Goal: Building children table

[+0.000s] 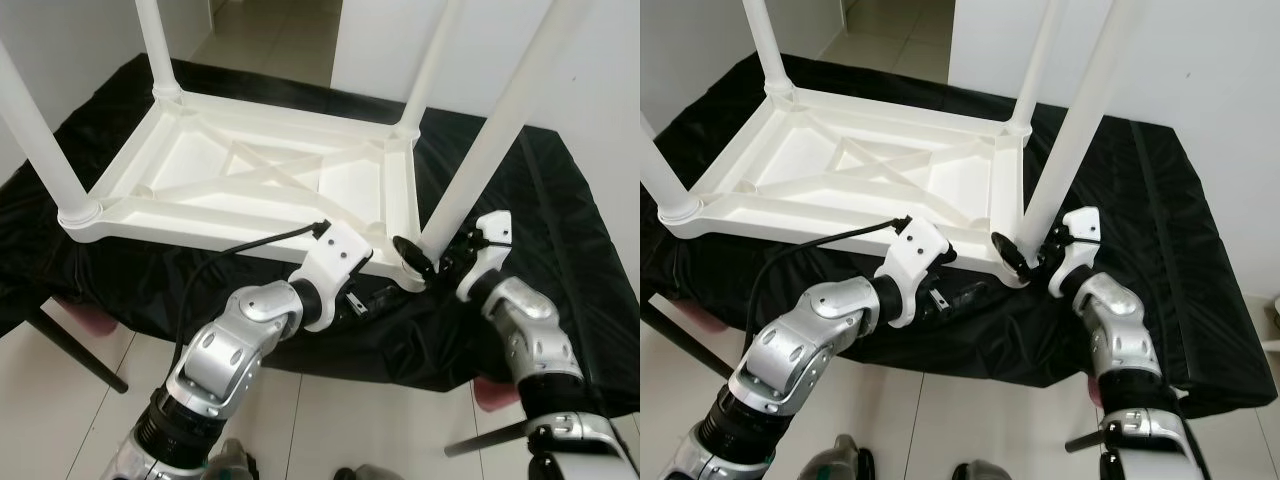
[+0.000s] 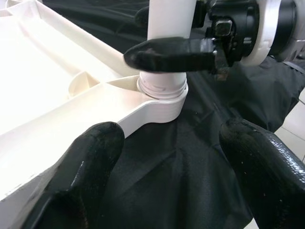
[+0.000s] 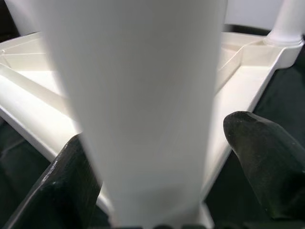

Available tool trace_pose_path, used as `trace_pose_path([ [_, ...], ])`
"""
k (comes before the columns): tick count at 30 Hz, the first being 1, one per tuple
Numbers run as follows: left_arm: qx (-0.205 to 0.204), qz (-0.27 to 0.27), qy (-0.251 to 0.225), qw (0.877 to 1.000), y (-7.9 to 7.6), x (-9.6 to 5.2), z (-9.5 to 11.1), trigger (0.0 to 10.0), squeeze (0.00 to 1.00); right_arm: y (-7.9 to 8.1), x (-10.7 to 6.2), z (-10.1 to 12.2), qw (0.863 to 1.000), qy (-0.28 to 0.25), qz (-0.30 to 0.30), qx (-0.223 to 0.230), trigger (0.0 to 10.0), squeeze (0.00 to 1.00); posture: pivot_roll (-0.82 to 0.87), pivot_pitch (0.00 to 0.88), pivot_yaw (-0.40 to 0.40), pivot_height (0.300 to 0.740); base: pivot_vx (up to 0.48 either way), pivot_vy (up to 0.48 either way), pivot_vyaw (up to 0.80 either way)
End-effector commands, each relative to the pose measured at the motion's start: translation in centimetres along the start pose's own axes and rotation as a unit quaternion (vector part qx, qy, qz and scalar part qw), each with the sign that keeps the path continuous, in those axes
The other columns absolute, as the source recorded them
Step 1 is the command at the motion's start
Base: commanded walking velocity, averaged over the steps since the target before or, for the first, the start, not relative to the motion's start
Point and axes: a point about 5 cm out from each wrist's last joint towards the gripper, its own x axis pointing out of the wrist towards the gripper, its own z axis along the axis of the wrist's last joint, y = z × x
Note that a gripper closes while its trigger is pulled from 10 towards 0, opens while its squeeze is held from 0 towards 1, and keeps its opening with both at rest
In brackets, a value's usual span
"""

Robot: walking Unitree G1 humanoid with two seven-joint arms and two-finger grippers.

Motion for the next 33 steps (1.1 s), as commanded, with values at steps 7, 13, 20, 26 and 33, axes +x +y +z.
trace_pose_path([
  [7,0.003,0.002,0.003,1.0,-0.2,-0.3,0.1,10.0,0.0,-0.6,0.2,-1.0,1.0,0.014,0.014,0.008,0.0,0.0,0.12,0.058,-0.037,0.74,0.0,0.0,0.0],
  [13,0.003,0.001,0.005,1.0,-0.2,-0.4,0.1,10.0,0.0,-0.1,-0.1,-1.9,0.999,0.025,0.03,0.016,0.0,0.0,0.12,0.063,-0.031,0.74,0.0,0.0,0.0],
  [20,0.002,-0.002,0.005,1.0,-0.4,-0.4,0.1,10.0,0.0,0.0,-0.5,-2.5,0.999,0.025,0.029,0.021,0.0,0.0,0.11,0.064,-0.029,0.74,0.0,0.0,0.0],
  [26,0.0,-0.003,0.005,1.0,-0.4,-0.3,0.1,10.0,0.0,0.0,-0.6,-2.4,1.0,0.01,-0.003,0.026,10.0,0.0,0.11,0.066,-0.032,0.74,0.0,0.0,0.0],
  [33,0.0,-0.004,0.005,1.0,-0.5,-0.2,0.1,10.0,0.0,0.9,-0.5,-2.4,0.998,-0.007,-0.048,0.036,10.0,0.0,0.1,0.066,-0.04,0.74,0.0,0.0,0.0],
])
